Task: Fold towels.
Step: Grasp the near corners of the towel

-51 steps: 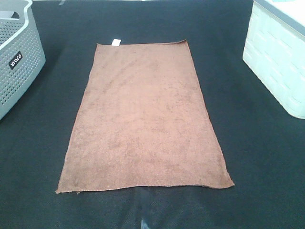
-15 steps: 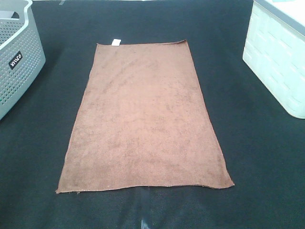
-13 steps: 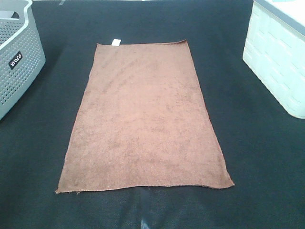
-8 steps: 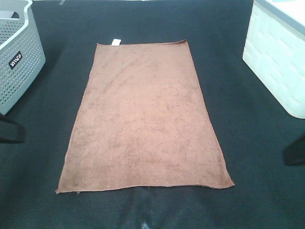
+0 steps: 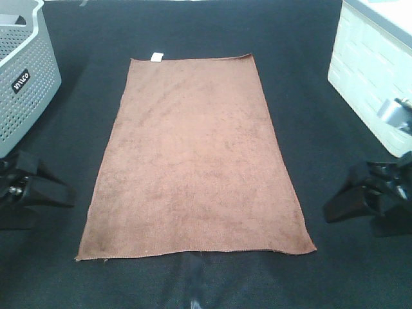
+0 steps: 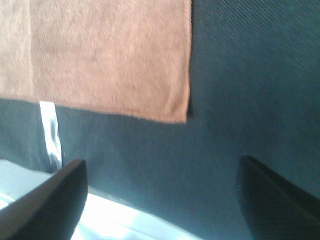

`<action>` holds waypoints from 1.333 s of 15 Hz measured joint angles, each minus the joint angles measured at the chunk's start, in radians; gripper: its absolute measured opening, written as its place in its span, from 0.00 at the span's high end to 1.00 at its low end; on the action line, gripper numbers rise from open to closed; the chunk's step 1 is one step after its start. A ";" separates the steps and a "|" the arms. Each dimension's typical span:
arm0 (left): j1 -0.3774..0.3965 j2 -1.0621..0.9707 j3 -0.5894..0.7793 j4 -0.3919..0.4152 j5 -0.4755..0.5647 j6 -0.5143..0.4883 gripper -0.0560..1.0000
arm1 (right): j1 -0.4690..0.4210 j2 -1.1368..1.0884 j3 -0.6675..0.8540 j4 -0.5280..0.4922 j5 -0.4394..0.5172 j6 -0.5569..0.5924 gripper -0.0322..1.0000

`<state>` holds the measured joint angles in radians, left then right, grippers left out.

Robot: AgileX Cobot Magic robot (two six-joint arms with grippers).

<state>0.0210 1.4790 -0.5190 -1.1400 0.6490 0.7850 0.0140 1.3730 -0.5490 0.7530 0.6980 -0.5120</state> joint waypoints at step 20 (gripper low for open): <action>-0.185 0.433 -0.056 -0.610 -0.097 0.574 0.53 | 0.108 0.511 -0.151 0.412 -0.107 -0.466 0.44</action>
<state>-0.1640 1.9120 -0.5750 -1.7500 0.5520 1.3590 0.1220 1.8840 -0.7000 1.1650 0.5910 -0.9780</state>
